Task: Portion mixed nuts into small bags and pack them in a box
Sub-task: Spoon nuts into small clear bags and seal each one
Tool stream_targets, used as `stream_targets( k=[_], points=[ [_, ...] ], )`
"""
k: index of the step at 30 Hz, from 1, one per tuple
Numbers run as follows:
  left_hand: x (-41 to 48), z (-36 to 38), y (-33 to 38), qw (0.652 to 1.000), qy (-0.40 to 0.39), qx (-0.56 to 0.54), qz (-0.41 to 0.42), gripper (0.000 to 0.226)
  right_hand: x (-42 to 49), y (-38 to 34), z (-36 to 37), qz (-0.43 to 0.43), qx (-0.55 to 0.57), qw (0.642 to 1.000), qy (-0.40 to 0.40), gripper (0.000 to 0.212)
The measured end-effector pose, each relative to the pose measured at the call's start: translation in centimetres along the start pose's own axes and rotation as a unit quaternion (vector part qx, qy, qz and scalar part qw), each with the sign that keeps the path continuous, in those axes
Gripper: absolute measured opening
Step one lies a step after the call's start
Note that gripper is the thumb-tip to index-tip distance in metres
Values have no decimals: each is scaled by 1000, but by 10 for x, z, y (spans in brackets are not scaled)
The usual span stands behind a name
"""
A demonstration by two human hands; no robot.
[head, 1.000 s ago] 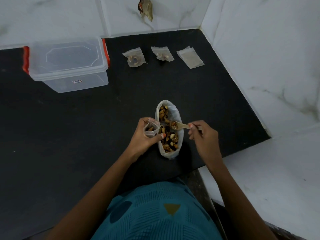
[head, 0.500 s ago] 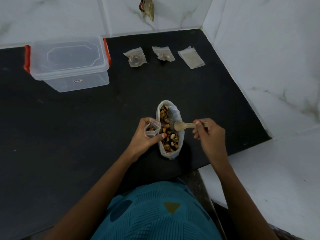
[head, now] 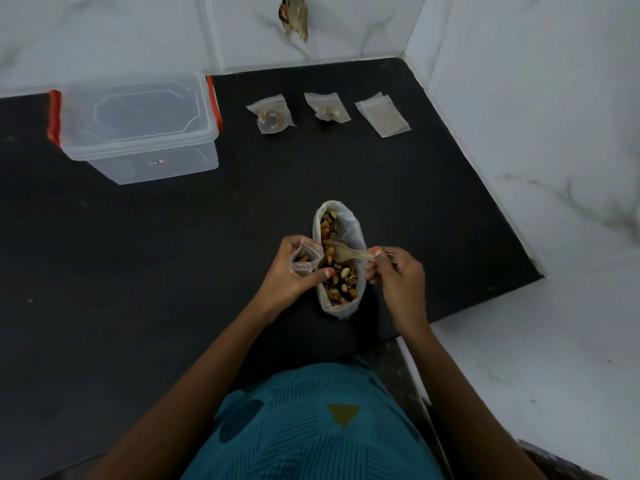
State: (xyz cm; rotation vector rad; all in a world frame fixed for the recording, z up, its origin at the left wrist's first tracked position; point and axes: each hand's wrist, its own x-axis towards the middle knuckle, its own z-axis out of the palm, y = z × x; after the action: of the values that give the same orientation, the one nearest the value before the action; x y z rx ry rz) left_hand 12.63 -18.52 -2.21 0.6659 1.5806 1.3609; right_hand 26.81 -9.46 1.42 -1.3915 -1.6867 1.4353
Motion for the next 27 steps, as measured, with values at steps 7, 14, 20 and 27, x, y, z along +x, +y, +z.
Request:
stream_targets(
  k=[7,14,20,27],
  points=[
    [-1,0,3,1000,3,-3,-5,48,10,3,-1,165,191,967,12,17],
    [-1,-1,2,1000,-1,-2,-4,49,9,3,-14,181,224,958,5,17],
    [-2,-1,3,1000,3,-7,-2,48,6,3,-13,55,94,993,40,17],
    [-4,0,5,1000,2,-10,-1,47,3,5,-14,8,69,997,41,15]
  ],
)
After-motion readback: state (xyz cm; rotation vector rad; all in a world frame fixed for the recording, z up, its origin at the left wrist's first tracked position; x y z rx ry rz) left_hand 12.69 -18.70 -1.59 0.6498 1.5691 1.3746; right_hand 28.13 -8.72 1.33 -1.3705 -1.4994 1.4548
